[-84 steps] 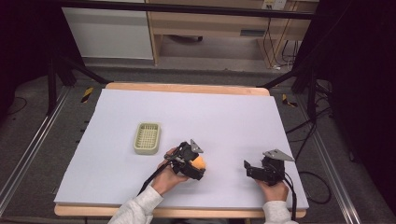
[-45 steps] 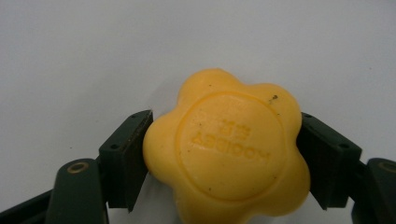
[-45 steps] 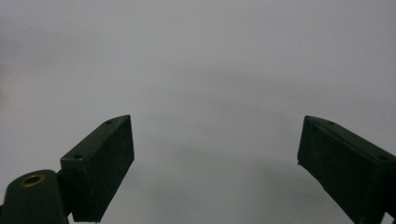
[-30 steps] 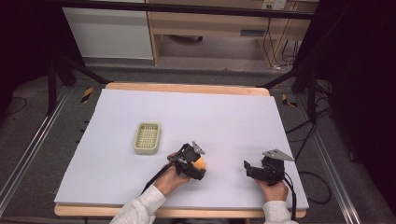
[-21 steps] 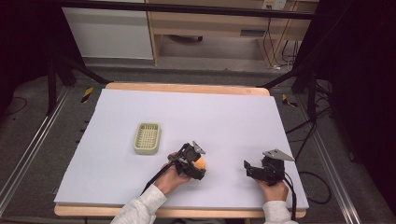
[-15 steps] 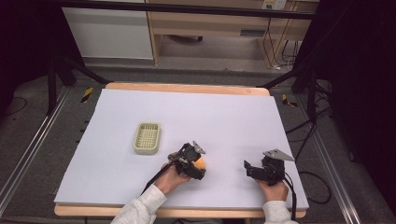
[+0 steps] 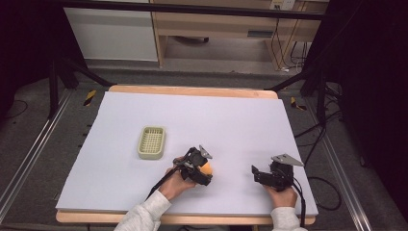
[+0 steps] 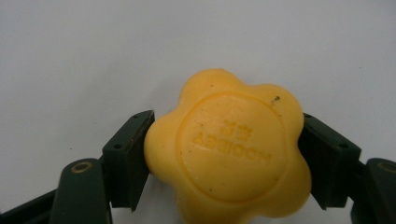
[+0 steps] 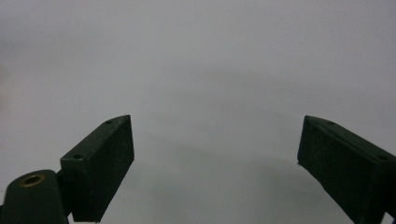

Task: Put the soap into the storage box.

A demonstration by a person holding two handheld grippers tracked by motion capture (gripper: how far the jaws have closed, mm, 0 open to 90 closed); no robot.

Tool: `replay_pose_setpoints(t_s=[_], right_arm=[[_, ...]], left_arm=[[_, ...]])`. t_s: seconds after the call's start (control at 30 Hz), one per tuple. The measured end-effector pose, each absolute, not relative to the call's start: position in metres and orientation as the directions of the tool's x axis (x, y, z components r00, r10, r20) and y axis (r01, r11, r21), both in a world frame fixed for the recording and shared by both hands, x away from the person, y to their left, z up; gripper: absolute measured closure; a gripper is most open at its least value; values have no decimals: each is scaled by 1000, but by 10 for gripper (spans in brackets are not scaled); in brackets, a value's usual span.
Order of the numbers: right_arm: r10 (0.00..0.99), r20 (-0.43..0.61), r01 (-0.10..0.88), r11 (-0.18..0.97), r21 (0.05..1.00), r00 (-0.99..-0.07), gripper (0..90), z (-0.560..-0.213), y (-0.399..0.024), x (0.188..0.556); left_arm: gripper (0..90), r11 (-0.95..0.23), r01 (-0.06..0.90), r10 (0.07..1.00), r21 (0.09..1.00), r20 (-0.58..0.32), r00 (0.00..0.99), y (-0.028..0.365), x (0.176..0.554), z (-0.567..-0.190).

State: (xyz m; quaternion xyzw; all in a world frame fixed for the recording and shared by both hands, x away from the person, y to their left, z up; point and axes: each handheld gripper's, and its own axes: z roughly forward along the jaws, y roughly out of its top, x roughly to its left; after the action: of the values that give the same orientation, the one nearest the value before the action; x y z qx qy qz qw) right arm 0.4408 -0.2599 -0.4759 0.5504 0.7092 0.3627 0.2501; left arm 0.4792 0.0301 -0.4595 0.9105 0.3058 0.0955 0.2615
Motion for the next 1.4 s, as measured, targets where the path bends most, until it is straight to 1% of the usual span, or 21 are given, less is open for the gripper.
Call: replay_pose_setpoints(t_s=[0.2, 0.4, 0.63, 0.77, 0.83, 1.0, 1.4], right_arm=[[962, 44, 599, 131, 790, -269, 112, -476, -260, 441], [962, 47, 598, 129, 791, -269, 112, -475, -260, 440], [963, 40, 598, 132, 790, -266, 112, -476, -260, 441], [964, 40, 600, 132, 789, -264, 112, -476, -260, 441], [964, 44, 602, 128, 788, -262, 112, -476, -260, 441], [964, 44, 603, 128, 787, -261, 112, -476, -260, 440], [962, 41, 599, 134, 789, -269, 112, -476, -260, 441]], left_arm=[[265, -673, 502, 607, 543, 16, 795, 34, 476, -453], [265, -664, 502, 618, 555, 29, 785, 47, 475, -443], [265, -618, 514, 657, 594, 32, 753, 83, 471, -424], [265, -596, 521, 675, 611, 29, 737, 99, 472, -419], [265, -575, 539, 695, 615, 20, 719, 112, 473, -417], [265, -551, 563, 724, 616, 18, 689, 129, 480, -415], [265, -505, 600, 772, 621, 15, 635, 151, 493, -413]])
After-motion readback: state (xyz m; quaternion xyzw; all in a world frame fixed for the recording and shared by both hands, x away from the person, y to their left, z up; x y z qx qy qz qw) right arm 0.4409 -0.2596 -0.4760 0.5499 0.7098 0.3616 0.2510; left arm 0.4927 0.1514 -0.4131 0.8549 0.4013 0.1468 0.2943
